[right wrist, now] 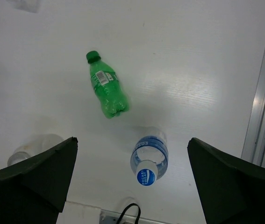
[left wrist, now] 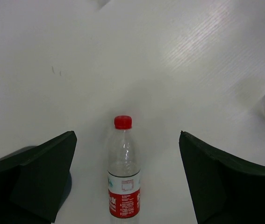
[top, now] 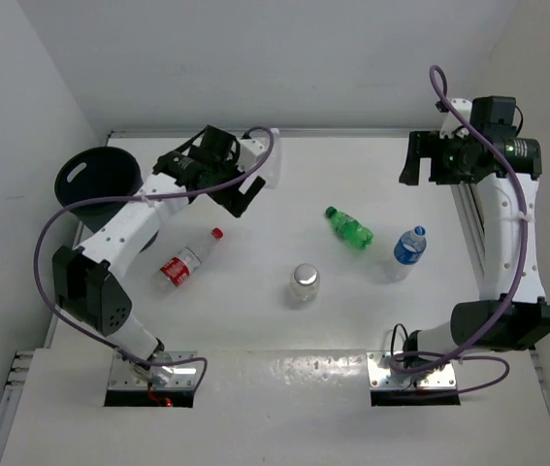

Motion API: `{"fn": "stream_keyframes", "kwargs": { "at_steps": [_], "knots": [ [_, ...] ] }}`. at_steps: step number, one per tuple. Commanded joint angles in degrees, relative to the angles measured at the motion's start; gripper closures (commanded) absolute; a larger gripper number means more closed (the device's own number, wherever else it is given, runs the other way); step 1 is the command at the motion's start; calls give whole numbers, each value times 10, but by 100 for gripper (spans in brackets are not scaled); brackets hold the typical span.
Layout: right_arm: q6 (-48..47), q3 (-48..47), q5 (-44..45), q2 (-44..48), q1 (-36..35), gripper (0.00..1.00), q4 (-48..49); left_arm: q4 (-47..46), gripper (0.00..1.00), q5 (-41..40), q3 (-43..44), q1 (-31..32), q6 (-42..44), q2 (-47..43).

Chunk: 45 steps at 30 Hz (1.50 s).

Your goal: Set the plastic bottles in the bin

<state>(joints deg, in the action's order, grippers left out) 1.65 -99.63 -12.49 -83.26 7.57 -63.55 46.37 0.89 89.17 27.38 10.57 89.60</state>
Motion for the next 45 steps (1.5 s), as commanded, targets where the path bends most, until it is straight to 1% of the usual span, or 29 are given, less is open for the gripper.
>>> {"fn": "stream_keyframes", "kwargs": {
  "at_steps": [1,6,7,11,16,20,22,23,24,27,29,30,33,34,37,38,40,41,42,43,44,45],
  "knots": [
    [-8,15,-11,16,-9,0,-3,21,1,-22,-11,-2,3,36],
    [-12,48,-11,17,-14,0,-15,21,2,-42,-24,-15,3,100],
    [-30,51,-11,20,-14,0,-18,21,2,-42,-24,-15,-2,118],
    [-41,76,-10,28,-15,0,-19,21,4,-42,-30,-27,-2,160],
    [-49,91,-12,32,-17,0,-18,21,5,-76,-36,-38,-2,206],
    [-49,102,-15,33,-16,0,-13,21,6,-84,-41,-50,9,234],
    [-49,108,-14,33,-17,0,-11,27,10,-84,-46,-64,14,240],
    [-49,111,-13,33,-16,0,-8,27,10,-84,-46,-65,14,247],
    [-48,114,-11,32,-16,0,-9,32,13,-77,-46,-72,20,254],
    [-48,120,-9,35,-17,0,-1,32,18,-56,-46,-82,27,254],
    [-47,125,-7,34,-17,0,2,32,29,-34,-46,-89,32,254],
    [-46,126,-9,34,-16,0,6,32,40,-17,-46,-89,38,254],
    [-46,124,-9,31,-18,0,9,44,58,19,-30,-94,45,238],
    [-46,123,-10,31,-19,0,8,50,68,41,-16,-100,45,224],
    [-42,117,-9,30,-24,0,9,78,81,90,27,-105,53,195],
    [-42,115,-10,31,-26,0,9,86,90,132,65,-111,53,182],
    [-42,110,-10,32,-32,0,9,86,100,167,108,-117,53,133],
    [-43,111,-10,32,-31,0,9,86,100,187,158,-117,45,116],
    [-43,109,-10,32,-33,0,9,86,100,224,186,-126,45,98],
    [-43,108,-9,32,-36,0,9,80,100,233,210,-133,34,62],
    [-44,107,-10,32,-38,0,11,51,100,238,231,-133,19,42],
    [-43,105,-10,34,-41,1,11,26,100,238,253,-146,9,19]
  ]
}}
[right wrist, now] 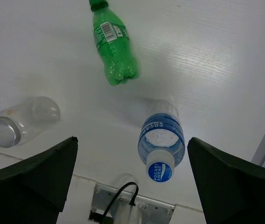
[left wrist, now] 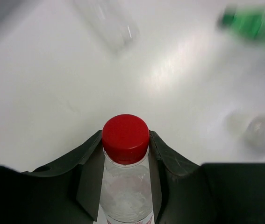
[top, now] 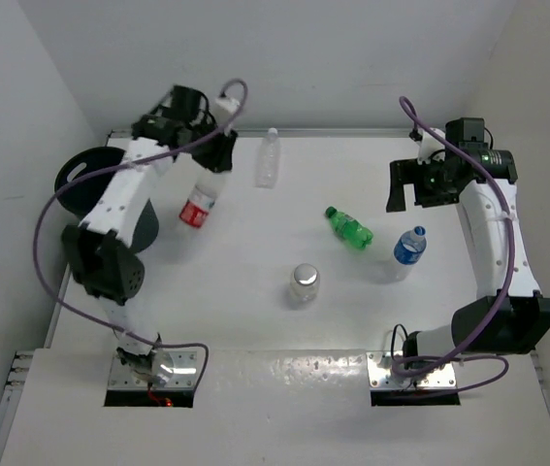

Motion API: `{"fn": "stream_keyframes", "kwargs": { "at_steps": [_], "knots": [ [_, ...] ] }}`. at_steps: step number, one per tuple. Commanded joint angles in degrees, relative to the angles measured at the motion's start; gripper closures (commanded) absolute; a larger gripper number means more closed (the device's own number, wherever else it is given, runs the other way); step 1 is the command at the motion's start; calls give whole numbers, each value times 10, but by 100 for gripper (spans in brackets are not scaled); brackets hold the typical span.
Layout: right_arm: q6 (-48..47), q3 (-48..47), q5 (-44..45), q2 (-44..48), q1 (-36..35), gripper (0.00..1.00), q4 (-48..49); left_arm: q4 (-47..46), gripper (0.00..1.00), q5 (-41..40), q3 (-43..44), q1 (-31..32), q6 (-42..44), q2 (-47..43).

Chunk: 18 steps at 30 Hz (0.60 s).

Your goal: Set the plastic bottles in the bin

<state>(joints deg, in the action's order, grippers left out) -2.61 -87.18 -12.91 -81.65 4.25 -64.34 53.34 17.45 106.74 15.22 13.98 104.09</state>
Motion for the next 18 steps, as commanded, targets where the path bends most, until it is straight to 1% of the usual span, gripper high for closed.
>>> {"fn": "stream_keyframes", "kwargs": {
  "at_steps": [1,2,3,5,6,7,8,9,10,12,13,15,16,17,18],
  "knots": [
    [0,-20,-5,17,-9,1,24,-76,100,64,78,-32,-39,-152],
    [1,-21,-5,17,-10,1,25,-116,100,58,62,-40,-52,-216],
    [2,-20,-5,18,-11,1,28,-216,100,45,7,-49,-75,-252],
    [4,-20,-7,21,-14,1,40,-339,100,0,-76,-77,-88,-330],
    [7,-18,-7,22,-17,1,45,-455,100,-48,-155,-90,-94,-400],
    [7,-15,-6,22,-20,1,53,-500,100,-71,-183,-97,-99,-424],
    [9,-14,-8,21,-23,1,60,-525,100,-87,-195,-103,-99,-438],
    [9,-15,-9,20,-25,1,66,-519,100,-99,-196,-109,-92,-438],
    [11,-15,-10,18,-28,1,68,-506,100,-124,-170,-124,-91,-431],
    [15,-16,-12,13,-35,1,76,-500,100,-148,-170,-142,-91,-426],
    [16,-16,-11,9,-37,1,80,-526,100,-164,-190,-165,-91,-426],
    [21,-15,-12,8,-38,1,96,-547,100,-164,-208,-191,-91,-420],
    [23,-14,-12,6,-38,3,101,-554,100,-156,-208,-203,-91,-413],
    [23,-14,-12,4,-38,3,108,-554,100,-137,-216,-229,-98,-405],
    [22,-15,-13,1,-55,3,112,-554,100,-125,-216,-243,-98,-387]
  ]
}}
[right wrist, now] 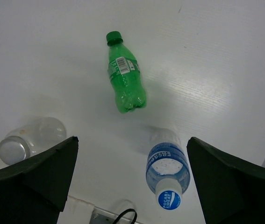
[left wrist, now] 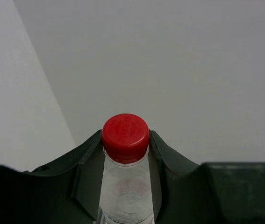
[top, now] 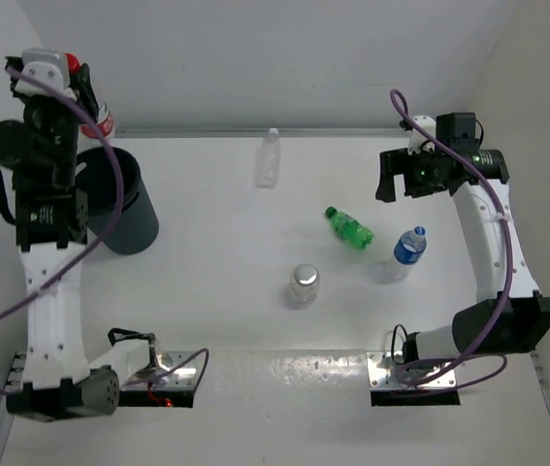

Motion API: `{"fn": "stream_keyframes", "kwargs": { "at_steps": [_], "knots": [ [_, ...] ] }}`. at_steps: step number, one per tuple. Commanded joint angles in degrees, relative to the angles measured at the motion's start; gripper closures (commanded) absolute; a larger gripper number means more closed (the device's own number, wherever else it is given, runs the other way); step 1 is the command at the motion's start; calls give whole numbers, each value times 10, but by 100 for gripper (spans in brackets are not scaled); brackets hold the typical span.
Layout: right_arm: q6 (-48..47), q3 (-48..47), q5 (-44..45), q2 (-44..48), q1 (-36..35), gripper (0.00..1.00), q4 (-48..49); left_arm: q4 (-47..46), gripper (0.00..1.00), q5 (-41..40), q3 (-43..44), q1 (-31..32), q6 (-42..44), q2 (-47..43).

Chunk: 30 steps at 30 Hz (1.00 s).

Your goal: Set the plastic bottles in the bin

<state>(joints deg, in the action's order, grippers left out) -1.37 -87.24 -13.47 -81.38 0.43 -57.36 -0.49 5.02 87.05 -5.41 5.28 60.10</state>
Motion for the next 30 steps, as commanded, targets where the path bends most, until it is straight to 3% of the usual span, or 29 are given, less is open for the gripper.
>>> {"fn": "stream_keyframes", "kwargs": {
  "at_steps": [1,5,11,13,14,15,18,19,21,23,27,30],
  "knots": [
    [9,-14,-8,-5,-16,3,47,-27,100,7,-25,-49,-26,61],
    [29,-11,-10,-13,-22,4,59,-28,100,60,-30,-124,-61,103],
    [34,8,-12,-14,-29,4,76,-2,98,101,-69,-180,-78,115],
    [36,14,-12,-15,-31,4,81,15,81,117,-78,-188,-78,115],
    [36,15,-12,-18,-33,4,81,32,54,126,-85,-188,-78,115],
    [39,15,-12,-17,-33,4,82,43,42,141,-85,-194,-71,121],
    [41,13,-11,-23,-39,4,83,94,13,154,-64,-199,-66,134],
    [44,12,-12,-25,-39,4,83,107,7,164,-54,-204,-66,148],
    [46,10,-11,-29,-41,4,83,136,1,197,-17,-210,-74,160],
    [48,7,-9,-30,-42,4,81,136,1,226,5,-204,-94,167],
    [50,14,-5,-30,-41,4,83,176,1,251,87,-116,-100,202],
    [55,22,-2,-31,-37,4,84,234,1,228,168,0,-94,264]
  ]
}}
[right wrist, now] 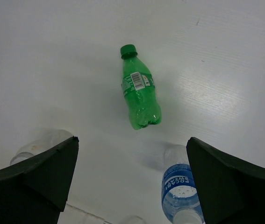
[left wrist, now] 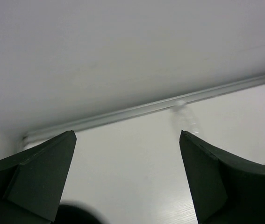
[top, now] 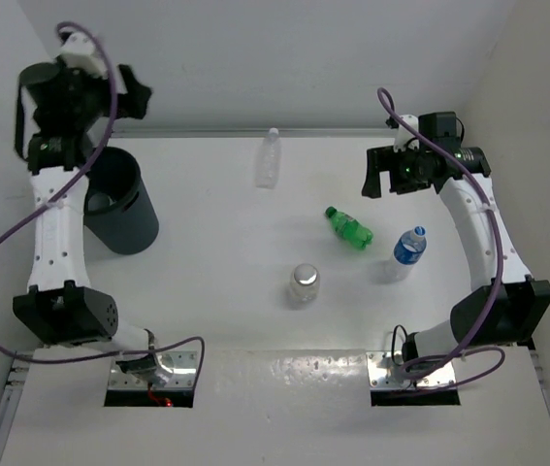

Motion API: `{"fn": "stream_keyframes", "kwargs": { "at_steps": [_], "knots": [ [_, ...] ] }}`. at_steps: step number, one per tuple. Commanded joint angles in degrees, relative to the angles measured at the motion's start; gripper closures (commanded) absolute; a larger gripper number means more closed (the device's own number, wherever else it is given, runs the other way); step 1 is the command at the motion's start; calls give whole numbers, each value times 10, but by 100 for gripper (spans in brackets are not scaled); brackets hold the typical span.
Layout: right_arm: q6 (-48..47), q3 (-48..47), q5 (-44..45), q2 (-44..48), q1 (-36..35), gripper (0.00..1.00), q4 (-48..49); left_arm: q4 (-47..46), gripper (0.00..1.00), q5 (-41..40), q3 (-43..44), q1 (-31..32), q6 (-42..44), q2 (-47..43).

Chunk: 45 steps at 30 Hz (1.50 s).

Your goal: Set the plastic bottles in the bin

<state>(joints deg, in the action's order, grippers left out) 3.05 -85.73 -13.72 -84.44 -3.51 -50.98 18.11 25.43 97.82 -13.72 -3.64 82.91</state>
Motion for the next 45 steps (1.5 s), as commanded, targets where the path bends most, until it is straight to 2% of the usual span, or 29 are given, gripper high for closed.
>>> {"fn": "stream_keyframes", "kwargs": {
  "at_steps": [1,3,6,9,10,13,20,31,32,33,35,36,37,39,40,41,42,43,44,45],
  "knots": [
    [13,8,-2,2,3,4,18,61,1,-9,89,144,-5,52],
    [18,14,-9,2,21,4,15,95,1,-66,125,222,10,109],
    [32,19,-28,-1,31,4,7,115,1,-101,159,273,-5,180],
    [34,25,-35,1,51,4,6,162,1,-149,255,315,-52,307],
    [34,30,-36,1,51,4,6,200,1,-187,329,336,-58,345],
    [36,38,-39,2,57,4,3,228,1,-233,409,357,-81,460],
    [36,53,-47,-4,61,4,-1,207,1,-288,425,382,-100,580],
    [35,54,-69,-8,62,4,0,190,2,-293,431,360,-83,668],
    [34,51,-73,-8,62,4,-1,183,4,-293,432,360,-77,669],
    [36,46,-77,-10,61,4,-1,168,11,-274,425,355,-77,669],
    [45,35,-90,-17,61,4,-4,125,21,-243,374,349,-69,628],
    [46,29,-94,-18,61,5,-4,68,28,-227,338,344,-55,607],
    [53,23,-101,-20,62,5,2,45,44,-217,275,344,-50,588],
    [75,19,-122,-21,62,5,12,18,61,-203,236,344,-44,540],
    [85,19,-130,-20,62,5,24,11,81,-169,213,344,-44,525],
    [111,17,-167,-20,63,5,41,11,86,-141,201,336,-44,506],
    [121,19,-183,-11,63,5,67,-17,87,-104,181,331,-61,482],
    [133,33,-199,-5,65,5,83,-52,88,-29,108,318,-83,408],
    [144,42,-213,2,64,4,103,-99,90,6,57,311,-111,364],
    [197,53,-255,34,64,0,197,-156,92,36,4,305,-144,318]
  ]
}}
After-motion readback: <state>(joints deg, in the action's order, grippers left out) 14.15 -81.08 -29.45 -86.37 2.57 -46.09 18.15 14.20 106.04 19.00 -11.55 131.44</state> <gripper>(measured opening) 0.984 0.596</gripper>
